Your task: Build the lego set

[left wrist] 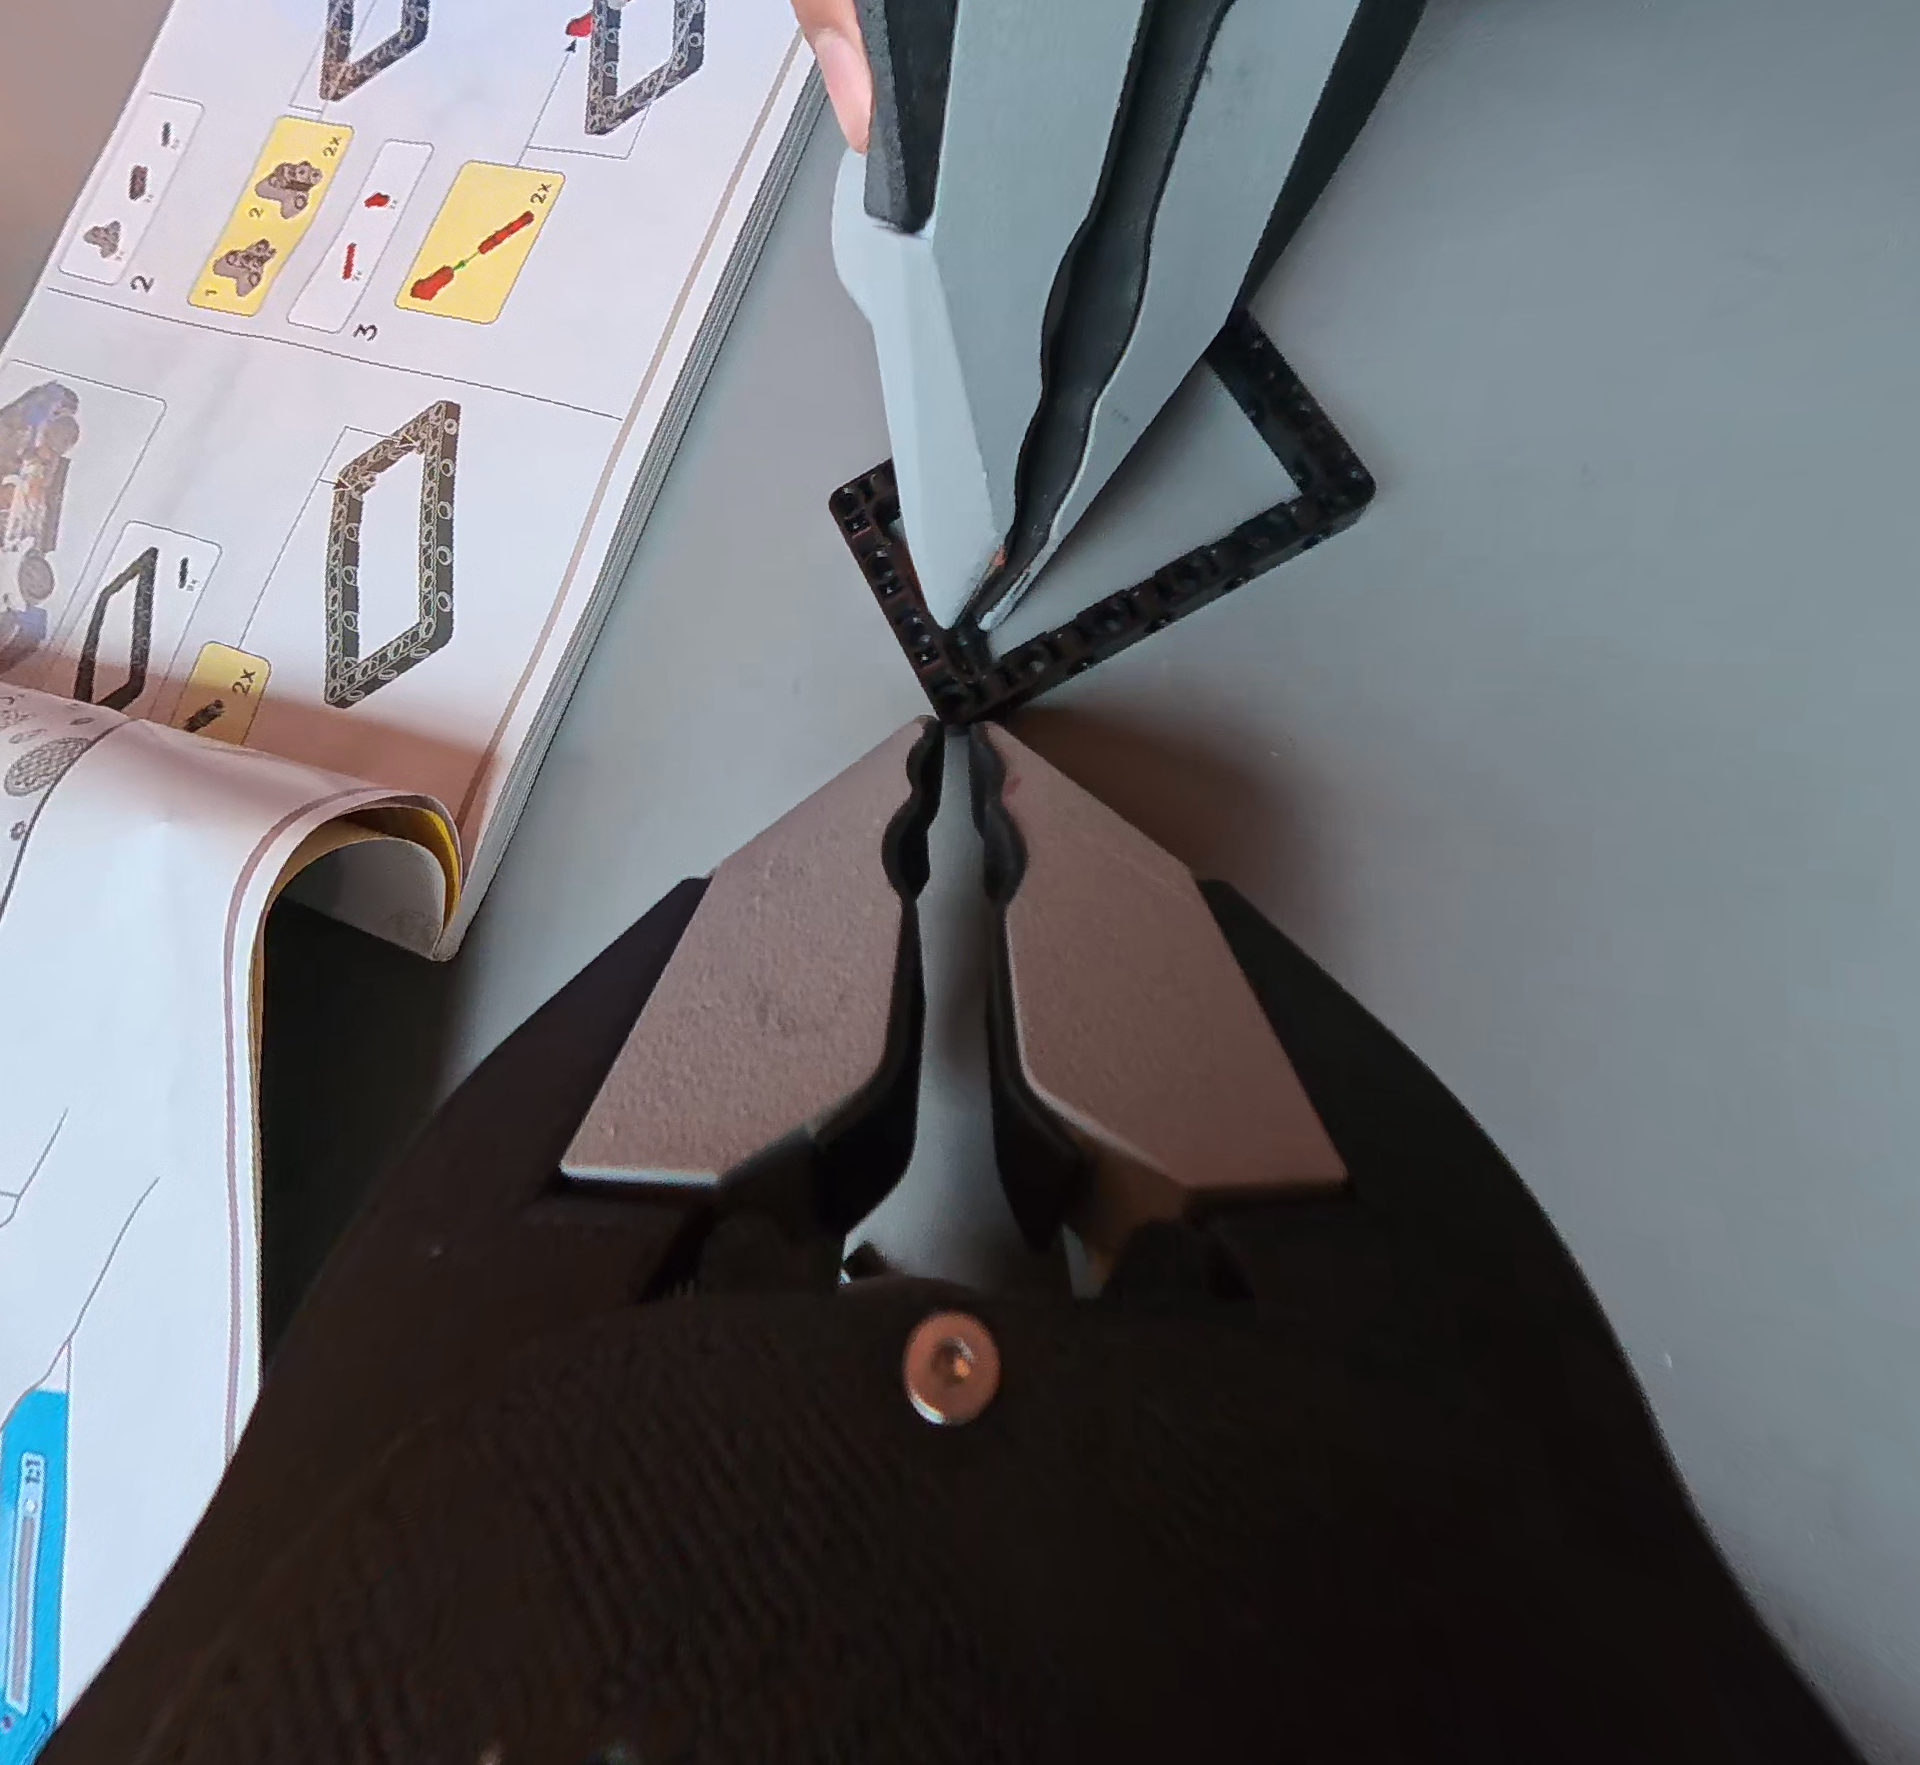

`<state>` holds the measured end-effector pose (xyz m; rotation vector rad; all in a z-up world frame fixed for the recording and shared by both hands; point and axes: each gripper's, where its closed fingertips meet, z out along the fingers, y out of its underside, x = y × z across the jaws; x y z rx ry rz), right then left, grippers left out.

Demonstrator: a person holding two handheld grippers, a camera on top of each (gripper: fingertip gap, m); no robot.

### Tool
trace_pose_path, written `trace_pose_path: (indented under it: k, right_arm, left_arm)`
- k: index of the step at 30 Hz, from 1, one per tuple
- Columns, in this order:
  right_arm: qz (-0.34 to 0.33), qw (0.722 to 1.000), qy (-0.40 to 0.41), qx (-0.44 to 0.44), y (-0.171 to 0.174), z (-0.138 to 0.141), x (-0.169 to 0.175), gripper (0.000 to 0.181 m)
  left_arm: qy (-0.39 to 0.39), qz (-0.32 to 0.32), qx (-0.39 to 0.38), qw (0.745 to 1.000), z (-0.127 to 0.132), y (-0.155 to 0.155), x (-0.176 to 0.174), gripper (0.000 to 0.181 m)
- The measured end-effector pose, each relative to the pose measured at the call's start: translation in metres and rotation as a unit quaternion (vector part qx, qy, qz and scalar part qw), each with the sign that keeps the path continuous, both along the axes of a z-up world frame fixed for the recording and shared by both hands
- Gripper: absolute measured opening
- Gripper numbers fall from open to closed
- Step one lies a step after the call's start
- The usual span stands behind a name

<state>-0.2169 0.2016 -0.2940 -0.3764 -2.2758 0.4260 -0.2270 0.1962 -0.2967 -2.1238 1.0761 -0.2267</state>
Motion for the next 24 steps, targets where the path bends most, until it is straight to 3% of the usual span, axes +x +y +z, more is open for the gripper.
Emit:
trace_pose_path:
  k: [15,20,24]
  right_arm:
    - [0.005,0.999,0.003,-0.05,0.0,-0.001,0.0,0.0]
    - [-0.003,0.999,0.002,-0.041,-0.002,-0.001,-0.002,0.0]
    - [-0.001,0.999,0.004,-0.034,-0.002,-0.001,-0.002,0.0]
  left_arm:
    - [0.009,0.002,0.004,1.0,0.0,0.001,-0.002,0.0]
    - [0.013,0.011,-0.01,1.0,0.001,-0.008,-0.005,0.014]
    - [0.036,0.025,-0.008,0.999,0.001,-0.013,-0.005,0.01]
